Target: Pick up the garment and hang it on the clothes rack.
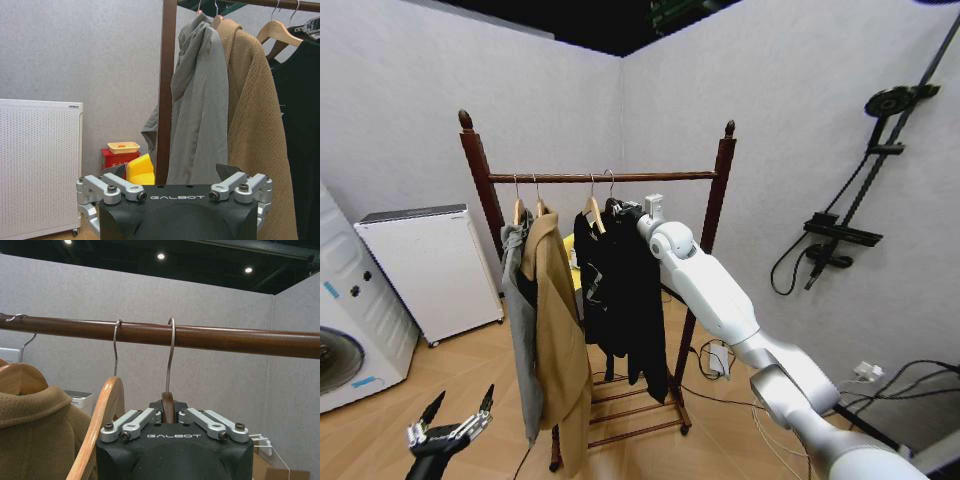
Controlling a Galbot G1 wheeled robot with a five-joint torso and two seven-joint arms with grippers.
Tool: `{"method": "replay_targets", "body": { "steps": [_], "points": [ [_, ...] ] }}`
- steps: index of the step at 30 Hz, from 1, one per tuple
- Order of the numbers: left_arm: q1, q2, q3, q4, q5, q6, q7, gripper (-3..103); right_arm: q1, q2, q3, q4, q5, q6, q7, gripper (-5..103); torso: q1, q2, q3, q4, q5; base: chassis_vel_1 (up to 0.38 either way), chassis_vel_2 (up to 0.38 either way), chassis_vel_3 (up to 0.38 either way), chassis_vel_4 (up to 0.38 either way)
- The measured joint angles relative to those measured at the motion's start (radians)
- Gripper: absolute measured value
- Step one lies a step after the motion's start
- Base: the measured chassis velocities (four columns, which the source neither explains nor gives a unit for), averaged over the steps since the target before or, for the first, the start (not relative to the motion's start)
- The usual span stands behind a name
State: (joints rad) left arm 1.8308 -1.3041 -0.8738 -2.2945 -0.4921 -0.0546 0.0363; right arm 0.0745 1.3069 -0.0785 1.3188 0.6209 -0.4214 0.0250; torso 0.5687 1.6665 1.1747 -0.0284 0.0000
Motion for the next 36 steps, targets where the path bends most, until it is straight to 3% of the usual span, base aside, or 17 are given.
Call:
{"method": "replay_targets", "body": {
  "steps": [5,8,9,11,14,15,18,19,20,22,23,24,26,29,30,34,36],
  "points": [
    [0.000,0.000,0.000,0.000,0.000,0.000,0.000,100,-0.005,-0.003,0.008,0.014,-0.003,-0.018,-0.017,8,0.000,0.000,0.000,0.0001,0.0000,0.000,0.000,0.000,0.000],
    [0.000,0.000,0.000,0.000,0.000,0.000,0.000,100,-0.012,-0.007,0.014,0.026,0.008,-0.010,-0.018,19,0.000,0.000,0.000,0.0002,-0.0001,0.000,0.000,0.000,0.000],
    [0.000,0.000,0.000,0.000,0.000,0.000,0.000,100,-0.021,-0.013,0.018,0.039,0.019,-0.009,-0.015,30,0.000,0.000,0.000,0.0003,0.0000,0.000,0.000,0.000,0.000],
    [0.000,0.000,0.000,0.000,0.000,0.000,0.000,100,-0.028,-0.018,0.023,0.049,0.028,-0.009,-0.014,30,0.000,0.000,0.000,0.0003,0.0000,0.000,0.000,0.000,0.000],
    [0.000,0.000,0.000,0.000,0.000,0.000,0.000,100,-0.068,-0.059,0.054,0.112,0.075,-0.011,-0.003,46,0.000,0.000,0.000,0.0004,0.0000,0.000,0.000,0.000,0.000],
    [0.000,0.000,0.000,0.000,0.000,0.000,0.000,100,-0.068,-0.059,0.054,0.112,0.075,-0.011,-0.003,46,0.000,0.000,0.000,0.0004,0.0000,0.000,0.000,0.000,0.000],
    [0.000,0.000,0.000,0.000,0.000,0.000,0.000,100,-0.132,-0.160,0.097,0.240,0.179,-0.019,0.026,57,0.000,0.000,0.000,0.0003,0.0002,0.000,0.000,0.000,0.000],
    [0.000,0.000,0.000,0.000,0.000,0.000,0.000,100,-0.132,-0.160,0.097,0.240,0.179,-0.019,0.026,57,0.000,0.000,0.000,0.0003,0.0002,0.000,0.000,0.000,0.000],
    [0.000,0.000,0.000,0.000,0.000,0.000,0.000,100,-0.176,-0.226,0.123,0.317,0.220,-0.011,0.051,68,0.000,0.000,0.000,-0.0002,0.0003,0.000,0.000,0.000,0.000],
    [0.000,0.000,0.000,0.000,0.000,0.000,0.000,100,-0.193,-0.247,0.133,0.344,0.229,-0.007,0.061,68,0.000,0.000,0.000,-0.0003,0.0004,0.000,0.000,0.000,0.000],
    [0.000,0.000,0.000,0.000,0.000,0.000,0.000,100,-0.248,-0.296,0.166,0.416,0.241,0.007,0.091,79,0.000,0.000,0.000,-0.0006,0.0004,0.000,0.000,0.000,0.000],
    [0.000,0.000,0.000,0.000,0.000,0.000,0.000,100,-0.288,-0.314,0.190,0.450,0.241,0.011,0.109,79,0.000,0.000,0.000,-0.0005,0.0003,0.000,0.000,0.000,0.000],
    [0.000,0.000,0.000,0.000,0.000,0.000,0.000,100,-0.356,-0.331,0.231,0.490,0.227,0.011,0.122,84,0.000,0.000,0.000,-0.0001,0.0003,0.000,0.000,0.000,0.000],
    [0.000,0.000,0.000,0.000,0.000,0.000,0.000,100,-0.558,-0.325,0.347,0.549,0.097,0.006,0.135,97,0.000,0.000,0.000,0.0002,0.0005,0.000,0.000,0.000,0.000],
    [0.000,0.000,0.000,0.000,0.000,0.000,0.000,100,-0.558,-0.325,0.347,0.549,0.097,0.006,0.135,97,0.000,0.000,0.000,0.0002,0.0005,0.000,0.000,0.000,0.000],
    [0.000,0.000,0.000,0.000,0.000,0.000,0.000,100,-0.868,-0.243,0.516,0.628,-0.125,0.042,0.116,100,0.000,0.000,0.000,0.0002,-0.0001,0.000,0.000,0.000,0.000],
    [0.000,0.000,0.000,0.000,0.000,0.000,0.000,100,-0.956,-0.212,0.549,0.648,-0.156,0.060,0.109,100,0.000,0.000,0.000,-0.0002,0.0006,0.000,0.000,0.000,0.000]
  ]
}}
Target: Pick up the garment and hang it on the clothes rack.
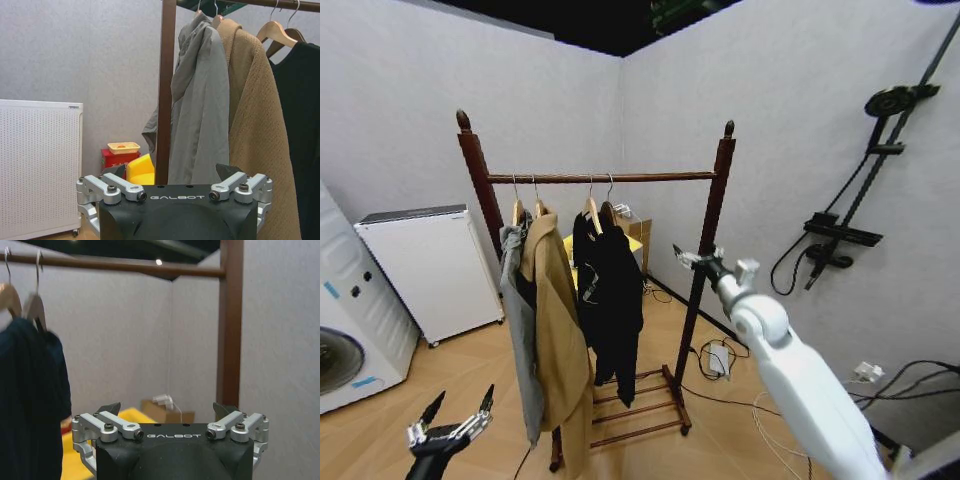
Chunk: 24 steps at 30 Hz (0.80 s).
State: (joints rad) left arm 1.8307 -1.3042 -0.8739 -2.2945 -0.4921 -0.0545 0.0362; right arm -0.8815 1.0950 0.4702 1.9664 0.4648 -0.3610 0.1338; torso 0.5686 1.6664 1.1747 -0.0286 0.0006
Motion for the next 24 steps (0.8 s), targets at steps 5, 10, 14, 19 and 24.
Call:
{"method": "replay_targets", "body": {
  "steps": [5,10,14,19,24],
  "points": [
    [0.000,0.000,0.000,0.000,0.000,0.000,0.000,100,-0.183,0.075,0.098,0.059,-0.060,0.050,-0.018,100,0.000,0.000,0.000,0.0002,-0.0009,0.000,0.000,0.000,0.000],
    [0.000,0.000,0.000,0.000,0.000,0.000,0.000,100,-0.266,0.091,0.155,0.093,-0.103,0.082,-0.038,100,0.000,0.000,0.000,0.0003,-0.0008,0.000,0.000,0.000,0.000],
    [0.000,0.000,0.000,0.000,0.000,0.000,0.000,100,-0.309,0.102,0.175,0.128,-0.114,0.089,-0.043,100,0.000,0.000,0.000,0.0002,-0.0007,0.000,0.000,0.000,0.000],
    [0.000,0.000,0.000,0.000,0.000,0.000,0.000,100,-0.336,0.133,0.176,0.150,-0.123,0.084,-0.040,100,0.000,0.000,0.000,0.0004,-0.0007,0.000,0.000,0.000,0.000],
    [0.000,0.000,0.000,0.000,0.000,0.000,0.000,100,-0.356,0.140,0.160,0.169,-0.140,0.078,-0.035,100,0.000,0.000,0.000,0.0003,-0.0007,0.000,0.000,0.000,0.000]
  ]
}}
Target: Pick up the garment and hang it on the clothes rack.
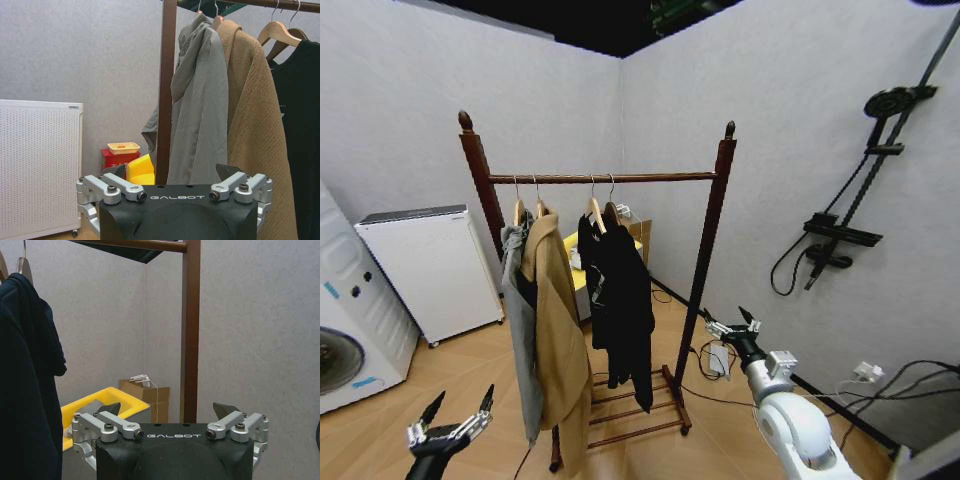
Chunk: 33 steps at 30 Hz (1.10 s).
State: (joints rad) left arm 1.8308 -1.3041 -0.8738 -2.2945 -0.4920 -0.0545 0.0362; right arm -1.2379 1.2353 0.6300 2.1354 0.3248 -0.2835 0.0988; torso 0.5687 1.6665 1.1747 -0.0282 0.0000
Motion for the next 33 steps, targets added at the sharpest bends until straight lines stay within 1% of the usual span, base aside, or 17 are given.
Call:
{"method": "replay_targets", "body": {
  "steps": [8,16,24,25,26,33],
  "points": [
    [0.000,0.000,0.000,0.000,0.000,0.000,0.000,100,-0.003,0.012,-0.028,0.030,-0.015,-0.016,0.014,100,0.000,0.000,0.000,0.0000,0.0000,0.000,0.000,0.000,0.000],
    [0.000,0.000,0.000,0.000,0.000,0.000,0.000,100,-0.010,0.022,-0.033,0.044,-0.024,-0.020,0.020,100,0.001,0.000,0.000,0.0001,0.0000,0.021,-0.033,-0.038,0.015],
    [0.000,0.000,0.000,0.000,0.000,0.000,0.000,100,-0.029,0.031,-0.029,0.048,-0.032,-0.013,0.021,100,0.000,0.000,0.000,-0.0003,0.0002,0.062,-0.180,-0.197,0.075],
    [0.000,0.000,0.000,0.000,0.000,0.000,0.000,100,-0.030,0.032,-0.028,0.048,-0.033,-0.012,0.021,100,0.000,0.000,0.000,-0.0003,0.0005,0.088,-0.242,-0.248,0.106],
    [0.000,0.000,0.000,0.000,0.000,0.000,0.000,100,-0.032,0.033,-0.028,0.050,-0.033,-0.010,0.021,100,0.000,0.000,0.000,0.0001,-0.0003,0.088,-0.260,-0.245,0.110],
    [0.000,0.000,0.000,0.000,0.000,0.000,0.000,100,-0.033,0.035,-0.026,0.052,-0.033,-0.002,0.021,100,0.000,0.000,0.000,-0.0001,0.0005,0.108,-0.287,-0.298,0.102]
  ]
}}
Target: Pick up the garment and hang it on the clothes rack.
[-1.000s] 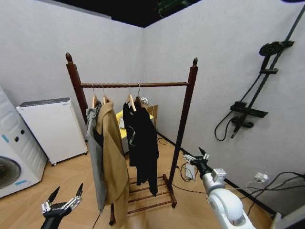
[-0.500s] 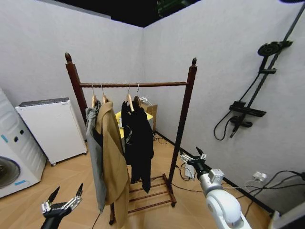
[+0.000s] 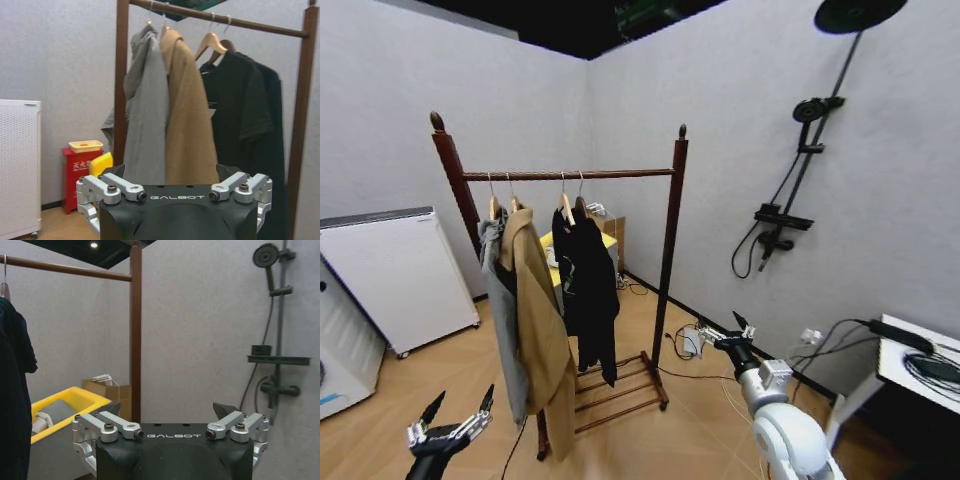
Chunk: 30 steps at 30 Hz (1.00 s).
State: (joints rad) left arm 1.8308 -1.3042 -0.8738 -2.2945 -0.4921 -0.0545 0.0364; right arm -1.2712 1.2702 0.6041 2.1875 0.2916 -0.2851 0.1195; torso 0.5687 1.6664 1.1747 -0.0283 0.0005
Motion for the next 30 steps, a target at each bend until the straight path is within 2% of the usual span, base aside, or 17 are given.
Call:
{"method": "replay_targets", "body": {
  "steps": [1,4,8,10,13,15,16,20,23,24,25,26,30],
  "points": [
    [0.000,0.000,0.000,0.000,0.000,0.000,0.000,100,-0.002,0.000,0.000,0.001,-0.001,0.004,0.000,100,0.000,0.000,0.000,0.0000,-0.0011,0.116,-0.343,-0.304,0.103],
    [0.000,0.000,0.000,0.000,0.000,0.000,0.000,100,-0.009,0.001,0.002,0.001,-0.004,0.017,-0.002,100,0.000,0.000,0.000,-0.0002,0.0003,0.126,-0.343,-0.339,0.090],
    [0.000,0.000,0.000,0.000,0.000,0.000,0.000,100,-0.018,0.003,0.004,0.001,-0.005,0.026,-0.003,100,-0.001,0.000,0.000,0.0000,-0.0011,0.048,-0.330,-0.314,0.069],
    [0.000,0.000,0.000,0.000,0.000,0.000,0.000,100,-0.026,0.004,0.006,0.001,-0.008,0.034,-0.005,100,0.000,0.000,0.000,-0.0002,0.0001,0.045,-0.297,-0.292,0.030],
    [0.000,0.000,0.000,0.000,0.000,0.000,0.000,100,-0.028,0.004,0.009,0.001,-0.008,0.037,-0.005,100,0.000,0.000,0.000,0.0001,-0.0012,0.030,-0.297,-0.292,0.041],
    [0.000,0.000,0.000,0.000,0.000,0.000,0.000,100,-0.029,0.003,0.010,0.002,-0.008,0.038,-0.006,100,0.000,0.000,0.000,0.0003,-0.0001,0.078,-0.286,-0.306,0.051],
    [0.000,0.000,0.000,0.000,0.000,0.000,0.000,100,-0.030,0.003,0.011,0.002,-0.008,0.039,-0.006,100,0.000,0.000,0.000,-0.0003,-0.0002,0.066,-0.305,-0.324,0.070],
    [0.000,0.000,0.000,0.000,0.000,0.000,0.000,100,-0.034,0.003,0.011,0.003,-0.008,0.045,-0.007,100,0.000,0.000,0.000,0.0000,-0.0011,0.067,-0.331,-0.327,0.076],
    [0.000,0.000,0.000,0.000,0.000,0.000,0.001,100,-0.041,0.003,0.012,0.002,-0.008,0.056,-0.009,100,0.000,0.000,0.000,-0.0003,0.0001,0.096,-0.345,-0.337,0.076],
    [0.000,0.000,0.000,0.000,0.000,0.000,0.000,100,-0.046,0.004,0.014,-0.001,-0.007,0.067,-0.021,100,0.000,0.000,0.000,0.0001,-0.0019,0.053,-0.379,-0.321,0.083],
    [0.000,0.000,0.000,0.000,0.000,0.000,0.000,100,-0.049,0.004,0.017,-0.003,-0.008,0.074,-0.027,100,0.000,0.000,0.000,0.0000,-0.0020,0.053,-0.379,-0.310,0.083],
    [0.000,0.000,0.000,0.000,0.000,0.000,0.000,100,-0.054,0.005,0.018,-0.007,-0.008,0.082,-0.034,100,0.000,0.000,0.000,0.0003,0.0007,0.080,-0.279,-0.310,0.020],
    [0.000,0.000,0.000,0.000,0.000,0.000,0.000,100,-0.069,0.006,0.024,-0.016,-0.009,0.101,-0.053,100,-0.001,0.000,0.000,0.0002,-0.0008,0.020,-0.267,-0.246,-0.008]
  ]
}}
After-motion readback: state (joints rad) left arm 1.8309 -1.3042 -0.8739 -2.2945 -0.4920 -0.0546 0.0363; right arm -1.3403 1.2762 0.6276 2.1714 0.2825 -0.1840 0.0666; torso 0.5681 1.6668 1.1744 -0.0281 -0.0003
